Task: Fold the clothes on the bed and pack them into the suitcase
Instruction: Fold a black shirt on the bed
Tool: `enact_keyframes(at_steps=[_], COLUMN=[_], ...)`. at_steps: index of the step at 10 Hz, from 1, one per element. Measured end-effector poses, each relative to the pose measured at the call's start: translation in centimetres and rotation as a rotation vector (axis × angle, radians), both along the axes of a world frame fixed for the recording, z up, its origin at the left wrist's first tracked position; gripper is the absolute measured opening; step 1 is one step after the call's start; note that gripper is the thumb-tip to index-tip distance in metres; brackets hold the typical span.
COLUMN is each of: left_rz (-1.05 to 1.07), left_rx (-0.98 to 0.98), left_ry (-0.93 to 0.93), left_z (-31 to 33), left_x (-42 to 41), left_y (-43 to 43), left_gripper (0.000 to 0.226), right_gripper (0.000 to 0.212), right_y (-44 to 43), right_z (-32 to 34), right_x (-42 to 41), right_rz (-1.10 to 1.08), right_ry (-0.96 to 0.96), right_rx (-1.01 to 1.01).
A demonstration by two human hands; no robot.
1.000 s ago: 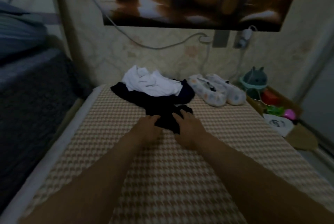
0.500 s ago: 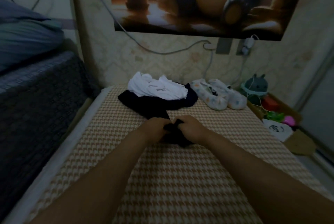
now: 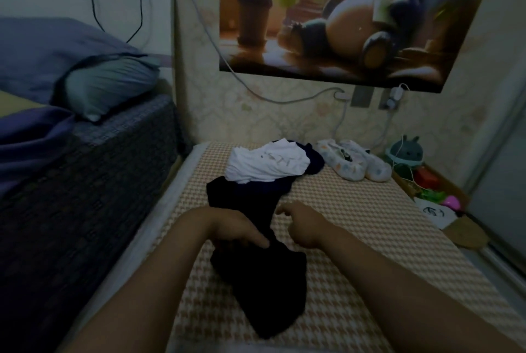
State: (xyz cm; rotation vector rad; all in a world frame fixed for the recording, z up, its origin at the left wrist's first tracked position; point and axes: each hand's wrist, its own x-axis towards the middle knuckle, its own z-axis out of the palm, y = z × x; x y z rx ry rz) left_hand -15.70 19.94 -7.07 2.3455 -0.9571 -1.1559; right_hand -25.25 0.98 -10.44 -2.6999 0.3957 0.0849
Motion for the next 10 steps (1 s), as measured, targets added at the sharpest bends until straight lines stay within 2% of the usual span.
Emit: enact_keyframes(at_steps=[1, 2, 3, 4, 5, 6, 7, 8, 9, 10], left_rz=[0.091, 0.071, 0.090, 0.142, 0.100, 0.120, 0.385, 0.640, 0.484, 0.296], left_rx=[-0.182, -0.304, -0.146, -0.005, -0.020, -0.004, -0.041, 0.096, 0.305, 0.244], left_ry=[0.018, -0.388, -0.548, -0.422, -0.486, -0.501, -0.703, -0.925, -0.802, -0.656], left_z=[-0.9, -2.4, -4.8, -6.9, -7.4, -6.6, -4.4, -1.9, -1.3, -3.8], left_x=[0.7, 3.0, 5.2, 6.8, 8.2, 9.8, 11.5, 13.1, 12.8, 11.7], left_y=[-0.4, -1.6, -2.8, -4.0, -5.3, -5.2, -2.2, 2.5, 4.1, 3.9], left_gripper=[0.050, 0.041, 0.073, 0.098, 0.052, 0.031, 0.034, 0.031, 0.026, 0.061], right_gripper=[0.062, 0.062, 0.071, 0.064, 0.044, 0.018, 0.025, 0.045, 0.082, 0.086], right_y=[1.0, 0.5, -0.8, -2.4, -4.4, -3.1, -5.1, -5.7, -4.4, -1.6], right_z=[-1.3, -2.6, -4.2, -6.0, -6.2, -4.2, -0.8, 0.8, -0.4, -3.4], right_x=[1.5, 4.7, 8.8, 12.9, 15.9, 17.6, 18.6, 19.1, 19.0, 17.9], right_rz=[0.054, 0.096, 0.093, 0.036, 0.050, -0.341, -0.433, -0.367, -0.117, -0.089], right_ry=[-0.019, -0.090, -0.114, -0.210, -0.070, -0.194, -0.467, -0.543, -0.371, -0.281], right_rx=[-0.132, -0.229, -0.332, -0.102, -0.790, -0.022, 0.171, 0.321, 0.230, -0.036])
